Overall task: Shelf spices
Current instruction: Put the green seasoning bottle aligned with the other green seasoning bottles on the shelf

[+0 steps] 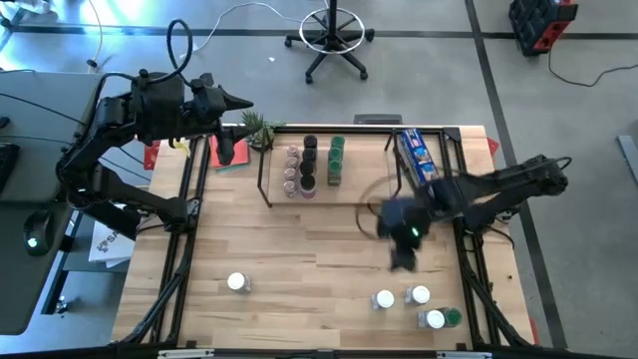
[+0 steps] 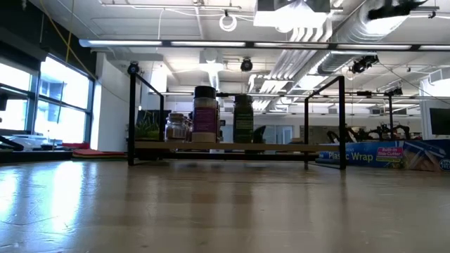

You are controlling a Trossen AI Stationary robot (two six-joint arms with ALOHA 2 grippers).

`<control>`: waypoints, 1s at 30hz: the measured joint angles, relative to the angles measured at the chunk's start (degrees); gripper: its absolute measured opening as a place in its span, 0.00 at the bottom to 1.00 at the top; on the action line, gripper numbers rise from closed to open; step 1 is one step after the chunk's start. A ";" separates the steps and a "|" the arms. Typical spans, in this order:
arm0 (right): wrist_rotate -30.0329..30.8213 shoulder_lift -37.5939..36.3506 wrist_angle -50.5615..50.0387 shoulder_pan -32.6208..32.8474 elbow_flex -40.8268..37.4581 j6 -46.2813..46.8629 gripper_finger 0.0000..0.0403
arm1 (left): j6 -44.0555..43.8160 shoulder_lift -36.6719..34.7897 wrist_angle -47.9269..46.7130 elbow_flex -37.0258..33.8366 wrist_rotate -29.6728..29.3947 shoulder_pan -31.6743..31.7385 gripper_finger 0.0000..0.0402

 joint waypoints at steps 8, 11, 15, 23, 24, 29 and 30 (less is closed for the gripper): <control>-4.60 0.00 0.09 21.07 0.00 13.32 0.62 | -0.60 0.00 -1.36 0.00 -0.31 0.00 0.64; -3.73 0.00 -0.04 27.61 0.00 19.19 0.62 | -0.39 0.00 -1.33 0.00 -0.31 0.00 0.64; -0.75 0.03 -1.62 34.22 0.00 27.33 0.62 | 0.10 0.09 -1.31 0.00 -0.33 0.00 0.64; 5.84 2.65 -10.65 40.06 -0.05 35.58 0.63 | -1.37 1.04 -1.27 0.00 -2.29 -0.02 0.64; 6.05 3.19 -11.72 40.36 -0.11 35.77 0.63 | -1.49 1.21 -1.19 0.00 -2.68 -0.02 0.64; 10.32 4.24 -12.11 40.87 -0.26 34.91 0.63 | -2.75 1.95 -1.22 0.00 -5.61 -0.02 0.64; 11.67 4.24 -12.22 40.87 -0.26 34.89 0.63 | -3.10 1.99 -1.19 0.02 -5.71 0.00 0.64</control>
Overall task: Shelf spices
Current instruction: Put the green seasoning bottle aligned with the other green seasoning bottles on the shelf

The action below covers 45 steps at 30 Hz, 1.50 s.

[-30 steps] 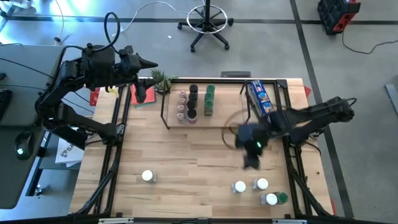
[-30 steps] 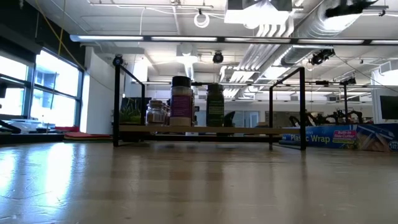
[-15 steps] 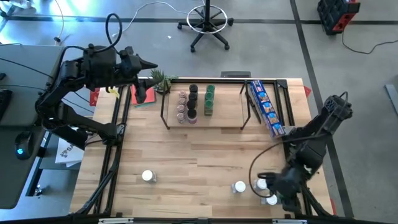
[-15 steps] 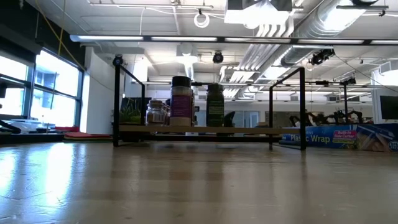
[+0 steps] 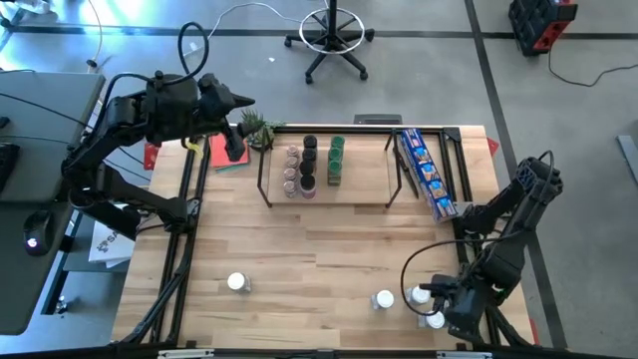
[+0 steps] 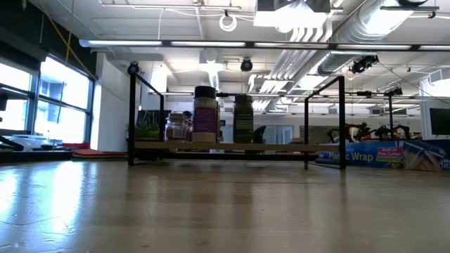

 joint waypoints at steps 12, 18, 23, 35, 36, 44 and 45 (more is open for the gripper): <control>-6.13 0.39 5.08 1.40 -7.86 -3.28 0.77 | -6.54 0.09 0.19 -0.01 5.98 1.61 0.64; -4.76 0.37 7.91 1.56 -10.15 -4.68 0.83 | -7.87 0.09 0.17 -0.02 5.96 2.69 0.64; -4.44 0.37 10.73 1.75 -13.63 -4.55 0.84 | -8.03 0.07 0.15 -0.01 5.66 2.67 0.64; 0.75 0.93 18.05 1.75 -16.85 -5.57 0.84 | -8.90 0.07 0.17 0.00 3.90 2.67 0.64; 1.24 1.19 18.02 1.75 -16.85 -5.59 0.84 | -8.90 0.07 0.17 0.00 3.88 2.67 0.64; 1.26 3.62 17.84 1.75 -16.83 -5.57 0.79 | -9.88 0.05 0.17 -0.01 2.43 2.67 0.64; 1.26 3.65 17.84 1.75 -16.83 -5.51 0.77 | -9.92 0.04 0.17 -0.02 2.42 2.67 0.64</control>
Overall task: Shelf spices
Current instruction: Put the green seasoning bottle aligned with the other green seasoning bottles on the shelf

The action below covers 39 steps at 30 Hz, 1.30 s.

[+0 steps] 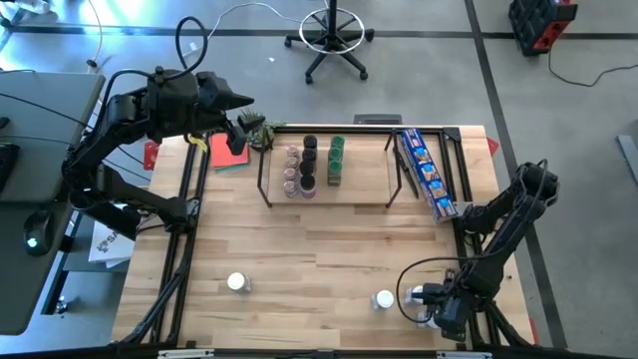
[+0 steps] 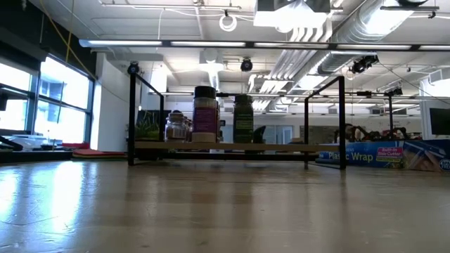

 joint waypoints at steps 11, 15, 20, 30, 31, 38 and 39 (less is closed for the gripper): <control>-2.11 -1.52 -1.78 -0.25 0.03 -0.25 0.45 | -0.94 0.00 0.00 0.00 -1.52 0.00 0.64; -2.34 -5.86 -2.85 -1.09 0.03 1.29 0.45 | -1.41 0.00 -0.01 0.01 -1.24 -0.01 0.64; -1.29 -13.86 -7.54 -3.57 0.03 5.17 0.45 | -1.46 0.00 0.00 0.02 -1.41 0.23 0.64; -0.46 -26.46 -17.68 -16.04 0.05 5.71 0.45 | -1.42 -0.29 0.02 0.02 -1.28 2.32 0.64; -0.23 -27.06 -17.79 -17.65 0.06 5.07 0.45 | -1.42 -0.46 0.00 0.02 -1.32 2.32 0.64; 3.15 -25.37 -23.81 -30.18 6.68 -7.69 0.45 | -1.40 -1.21 0.08 0.02 -1.32 2.32 0.64; 3.29 -24.62 -24.37 -31.99 7.87 -10.16 0.45 | -1.40 -1.23 0.08 0.02 -1.36 2.32 0.64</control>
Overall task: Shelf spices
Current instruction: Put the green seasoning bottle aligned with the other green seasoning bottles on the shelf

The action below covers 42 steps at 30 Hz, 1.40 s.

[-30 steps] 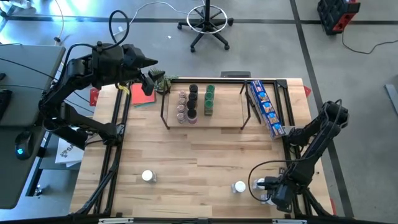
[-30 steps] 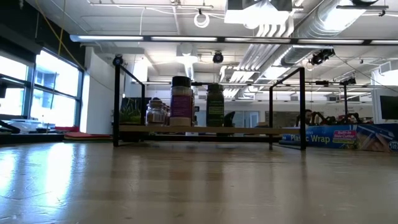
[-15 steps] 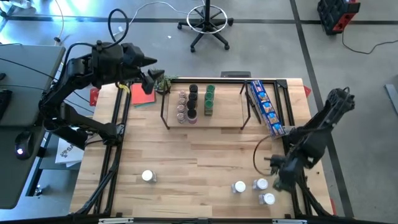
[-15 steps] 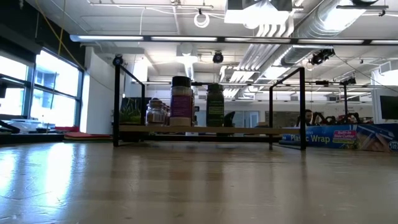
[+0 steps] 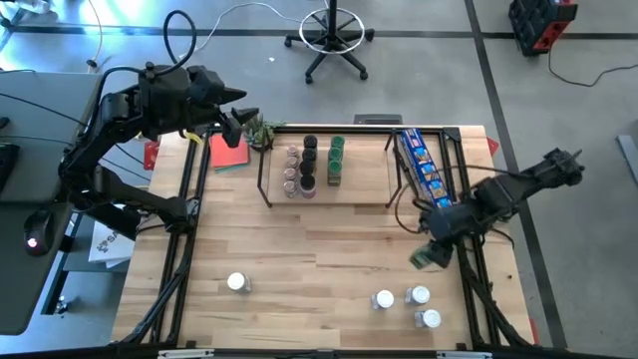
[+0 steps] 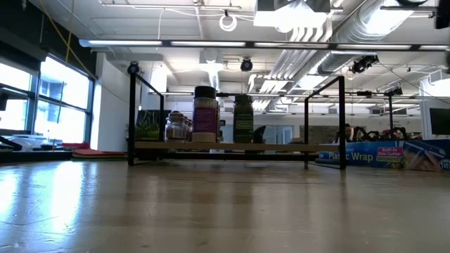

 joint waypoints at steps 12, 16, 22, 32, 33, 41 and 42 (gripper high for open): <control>-0.23 14.55 -5.55 -19.12 13.31 -25.62 0.45 | 0.52 -0.41 -0.42 -0.01 0.01 0.00 0.64; 0.21 19.53 -6.74 -25.55 17.59 -34.12 0.45 | 1.48 -1.08 -1.10 0.01 -0.11 0.00 0.64; 0.56 26.89 -6.86 -36.09 23.39 -43.89 0.45 | 2.87 -2.05 -4.35 -0.01 -1.61 0.00 0.64; 1.76 45.59 -9.50 -39.47 45.23 -56.49 0.45 | 7.48 -2.78 -4.61 0.01 -1.58 0.00 0.64; 2.72 47.54 -10.40 -39.26 47.47 -57.61 0.45 | 7.61 -2.84 -4.63 -0.02 -1.58 0.00 0.64; 9.15 55.97 -12.76 -36.44 56.07 -64.38 0.45 | 8.97 -3.27 -4.38 0.00 -1.61 0.00 0.64; 9.21 56.18 -12.70 -36.05 56.08 -65.20 0.45 | 9.13 -3.27 -4.30 0.01 -1.58 0.00 0.64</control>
